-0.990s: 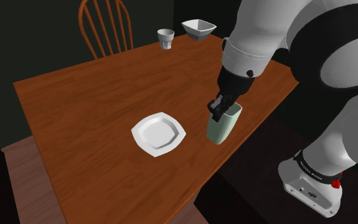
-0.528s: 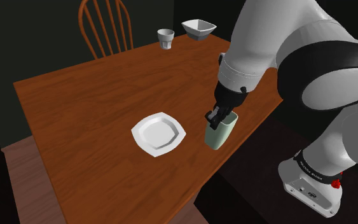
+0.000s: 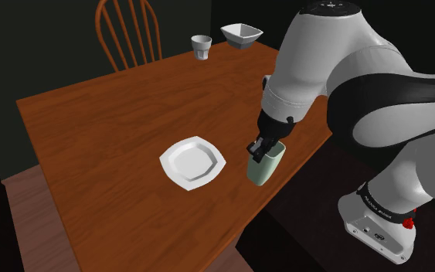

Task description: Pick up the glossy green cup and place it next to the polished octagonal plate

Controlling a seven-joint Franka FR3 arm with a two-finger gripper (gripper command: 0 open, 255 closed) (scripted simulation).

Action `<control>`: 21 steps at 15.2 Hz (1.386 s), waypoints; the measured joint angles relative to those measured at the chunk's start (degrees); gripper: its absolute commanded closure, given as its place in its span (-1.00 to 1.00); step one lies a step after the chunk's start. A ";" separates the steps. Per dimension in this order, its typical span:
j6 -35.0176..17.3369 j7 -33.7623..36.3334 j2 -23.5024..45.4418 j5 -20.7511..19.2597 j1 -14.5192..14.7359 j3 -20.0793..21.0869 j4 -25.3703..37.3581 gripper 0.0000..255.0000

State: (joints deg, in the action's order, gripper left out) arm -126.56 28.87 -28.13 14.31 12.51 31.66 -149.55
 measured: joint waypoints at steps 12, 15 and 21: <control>2.46 -0.17 -1.46 0.07 0.28 -0.66 1.12 -1.00; 7.49 -0.53 -3.63 -0.21 0.42 -2.03 4.03 -1.00; 8.46 -0.44 -3.95 -0.25 0.50 -2.16 4.62 -1.00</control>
